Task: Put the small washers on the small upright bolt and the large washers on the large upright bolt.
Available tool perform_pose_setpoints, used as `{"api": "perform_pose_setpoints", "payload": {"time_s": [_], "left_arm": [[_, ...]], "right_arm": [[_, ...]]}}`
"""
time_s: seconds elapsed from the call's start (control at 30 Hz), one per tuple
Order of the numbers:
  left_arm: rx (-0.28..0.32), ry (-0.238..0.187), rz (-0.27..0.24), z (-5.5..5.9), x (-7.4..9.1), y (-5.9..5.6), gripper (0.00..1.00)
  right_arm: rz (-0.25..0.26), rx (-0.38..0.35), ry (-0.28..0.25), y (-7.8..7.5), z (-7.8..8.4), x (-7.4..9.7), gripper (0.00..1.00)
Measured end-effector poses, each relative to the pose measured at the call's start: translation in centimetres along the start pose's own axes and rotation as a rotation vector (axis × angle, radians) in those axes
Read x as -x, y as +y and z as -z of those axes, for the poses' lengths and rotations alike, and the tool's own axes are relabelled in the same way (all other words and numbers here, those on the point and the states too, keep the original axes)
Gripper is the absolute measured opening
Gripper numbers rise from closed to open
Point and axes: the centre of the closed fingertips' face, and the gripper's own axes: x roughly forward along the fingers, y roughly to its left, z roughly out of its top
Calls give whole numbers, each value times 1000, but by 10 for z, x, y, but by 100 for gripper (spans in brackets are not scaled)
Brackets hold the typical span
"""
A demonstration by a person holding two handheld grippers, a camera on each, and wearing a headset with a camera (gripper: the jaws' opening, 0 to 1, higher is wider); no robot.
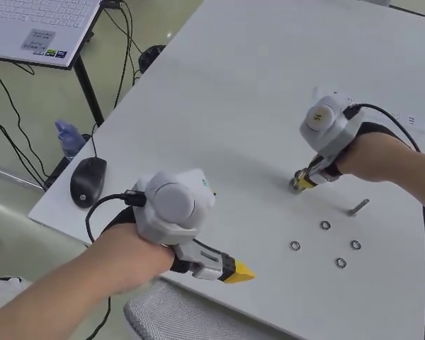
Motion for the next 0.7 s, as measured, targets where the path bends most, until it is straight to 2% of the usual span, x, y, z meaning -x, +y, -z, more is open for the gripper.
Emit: {"api": "perform_pose_setpoints", "payload": {"time_s": [0.4,0.63,0.7], "left_arm": [[3,8,0,3,0,1,90],[7,15,0,6,0,1,89],[6,19,-1,7,0,1,89]], "right_arm": [[2,-8,0,5,1,-6,22],[5,-15,-3,4,3,-10,22],[5,-15,0,0,4,-15,22]]}}
